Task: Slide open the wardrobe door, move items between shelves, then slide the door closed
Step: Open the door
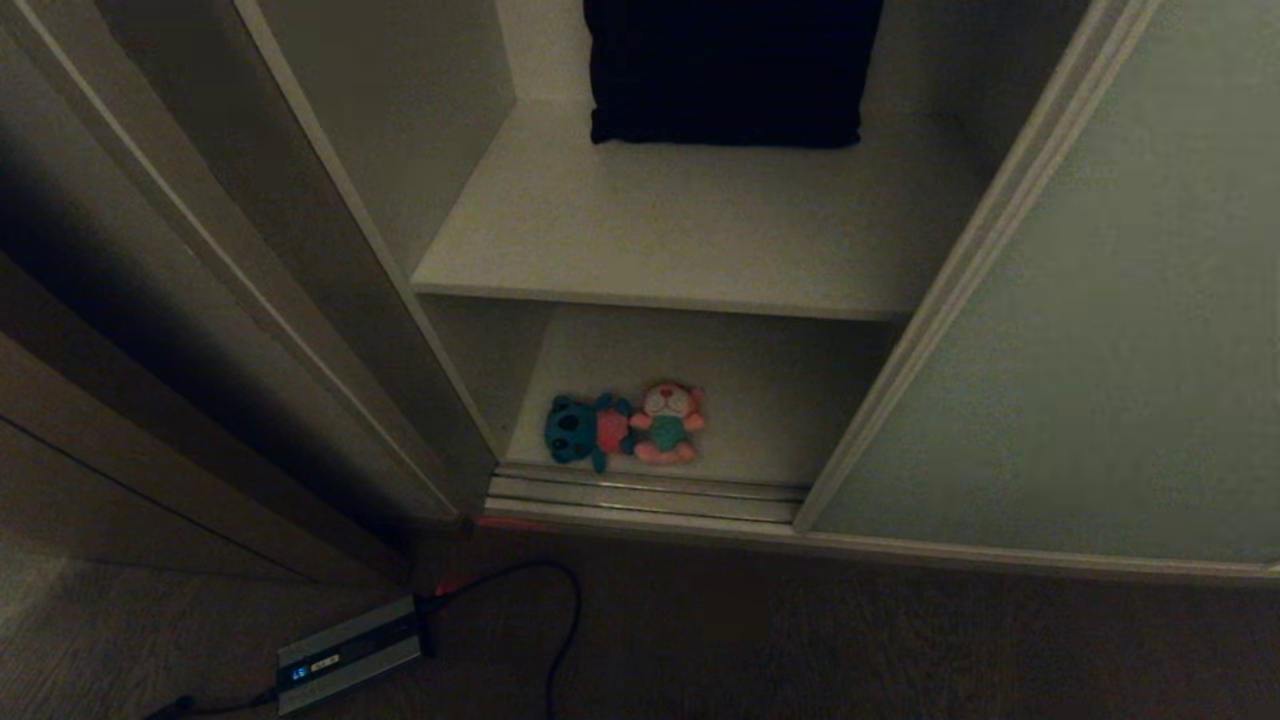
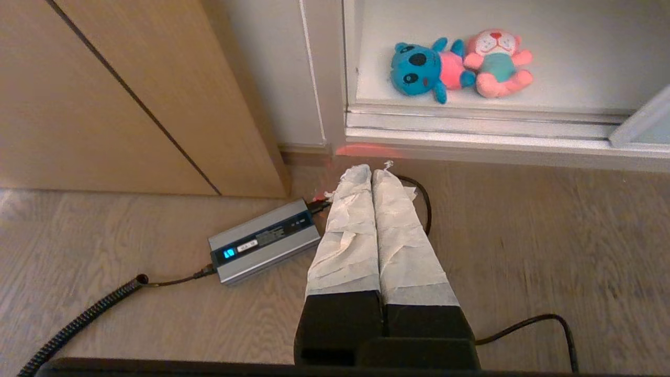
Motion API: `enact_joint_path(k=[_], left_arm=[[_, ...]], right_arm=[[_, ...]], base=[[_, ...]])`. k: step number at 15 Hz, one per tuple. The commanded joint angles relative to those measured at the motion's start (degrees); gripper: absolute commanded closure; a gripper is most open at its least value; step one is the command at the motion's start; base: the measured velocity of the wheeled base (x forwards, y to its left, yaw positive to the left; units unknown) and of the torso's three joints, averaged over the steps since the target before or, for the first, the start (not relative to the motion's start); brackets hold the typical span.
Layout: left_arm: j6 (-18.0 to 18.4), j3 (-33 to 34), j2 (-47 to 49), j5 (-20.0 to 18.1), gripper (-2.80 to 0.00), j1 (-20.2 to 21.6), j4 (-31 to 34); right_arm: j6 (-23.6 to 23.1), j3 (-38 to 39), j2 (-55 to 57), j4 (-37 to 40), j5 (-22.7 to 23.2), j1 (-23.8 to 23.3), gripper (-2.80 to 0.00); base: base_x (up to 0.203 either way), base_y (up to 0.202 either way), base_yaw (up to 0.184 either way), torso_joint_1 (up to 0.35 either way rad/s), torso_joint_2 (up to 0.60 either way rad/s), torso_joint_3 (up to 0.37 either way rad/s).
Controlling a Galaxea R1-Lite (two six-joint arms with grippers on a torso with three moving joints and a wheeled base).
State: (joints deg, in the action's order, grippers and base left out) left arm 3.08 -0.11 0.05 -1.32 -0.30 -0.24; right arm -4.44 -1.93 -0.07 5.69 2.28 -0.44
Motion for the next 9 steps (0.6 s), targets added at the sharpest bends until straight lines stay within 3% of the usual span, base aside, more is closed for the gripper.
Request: enact_joint_path(k=[1,4,9], left_arm=[[-0.12,0.11,0.04,0.02,0.0,0.02,-0.03],[-0.44,0.11,0.04,0.17,0.0,0.04,0.15],[-0.5,0.11,0.04,1.0,0.0,0.01,0.15]], right_arm=[[-0.05,-0.01,-0.01,0.02,0.01,0.0,0.0],[-0.05,-0.01,-0.01,0.02,0.01,0.0,0.0],[-0.05,-0.01,-0.01,0.02,0.01,0.0,0.0]], base=[[0.0,0.0,0.0,0.0,0.0,0.0],[0.0,0.0,0.0,0.001,0.0,-0.042],[0.0,0.0,0.0,0.004,0.0,-0.178]])
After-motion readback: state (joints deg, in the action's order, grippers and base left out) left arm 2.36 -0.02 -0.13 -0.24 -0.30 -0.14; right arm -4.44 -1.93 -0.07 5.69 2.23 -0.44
